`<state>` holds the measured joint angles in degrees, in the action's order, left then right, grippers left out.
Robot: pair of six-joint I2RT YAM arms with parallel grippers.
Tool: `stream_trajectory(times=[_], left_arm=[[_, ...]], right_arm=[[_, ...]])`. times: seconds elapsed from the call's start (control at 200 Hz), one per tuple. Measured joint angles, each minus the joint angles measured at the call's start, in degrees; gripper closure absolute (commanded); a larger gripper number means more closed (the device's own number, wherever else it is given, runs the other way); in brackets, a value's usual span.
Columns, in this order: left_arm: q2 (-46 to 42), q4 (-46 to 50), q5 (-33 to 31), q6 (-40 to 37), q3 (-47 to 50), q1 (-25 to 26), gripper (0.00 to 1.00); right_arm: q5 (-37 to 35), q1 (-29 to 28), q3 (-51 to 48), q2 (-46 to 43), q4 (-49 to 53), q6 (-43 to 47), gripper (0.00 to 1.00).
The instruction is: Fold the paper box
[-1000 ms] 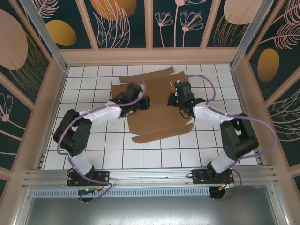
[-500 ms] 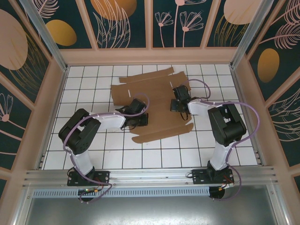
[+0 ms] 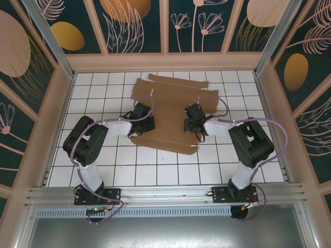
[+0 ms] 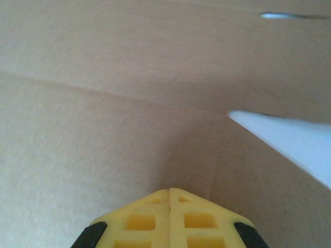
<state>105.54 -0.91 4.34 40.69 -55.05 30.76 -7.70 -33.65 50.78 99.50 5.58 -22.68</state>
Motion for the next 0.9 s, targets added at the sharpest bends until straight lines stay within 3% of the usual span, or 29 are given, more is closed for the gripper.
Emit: stream_trajectory(times=[0.23, 0.38, 0.505, 0.595, 0.701, 0.721, 0.901], left_arm=[[4.92, 5.55, -1.64, -0.66, -8.87, -2.38, 1.0], [6.23, 7.28, -1.2, -2.08, -11.74, -2.71, 1.0], [4.81, 8.0, -0.11, -3.15, -11.15, -4.81, 1.0], [2.19, 9.09, 0.61, -4.13, -10.99, -6.34, 1.0], [-1.49, 8.59, 2.36, -4.5, -10.23, -6.8, 1.0], [-1.99, 8.41, 2.71, -4.5, -9.9, -6.75, 1.0], [-3.04, 7.02, 5.49, -4.42, -5.62, -6.54, 1.0]], right_arm=[[9.51, -11.85, 1.99, 1.05, 1.11, -3.04, 1.0], [16.35, -12.7, 4.57, 3.04, 1.22, -3.41, 1.0], [19.5, -10.69, 4.59, 1.38, 2.21, -2.99, 0.85], [21.33, -6.49, 4.76, -2.1, 2.45, -2.51, 0.59], [21.49, -0.39, 7.3, -4.9, 2.47, -1.31, 0.47], [21.22, 0.76, 8.15, -4.96, 2.45, -1.44, 0.4], [18.58, 7.63, 15.91, -1.49, 2.97, 1.18, 0.38]])
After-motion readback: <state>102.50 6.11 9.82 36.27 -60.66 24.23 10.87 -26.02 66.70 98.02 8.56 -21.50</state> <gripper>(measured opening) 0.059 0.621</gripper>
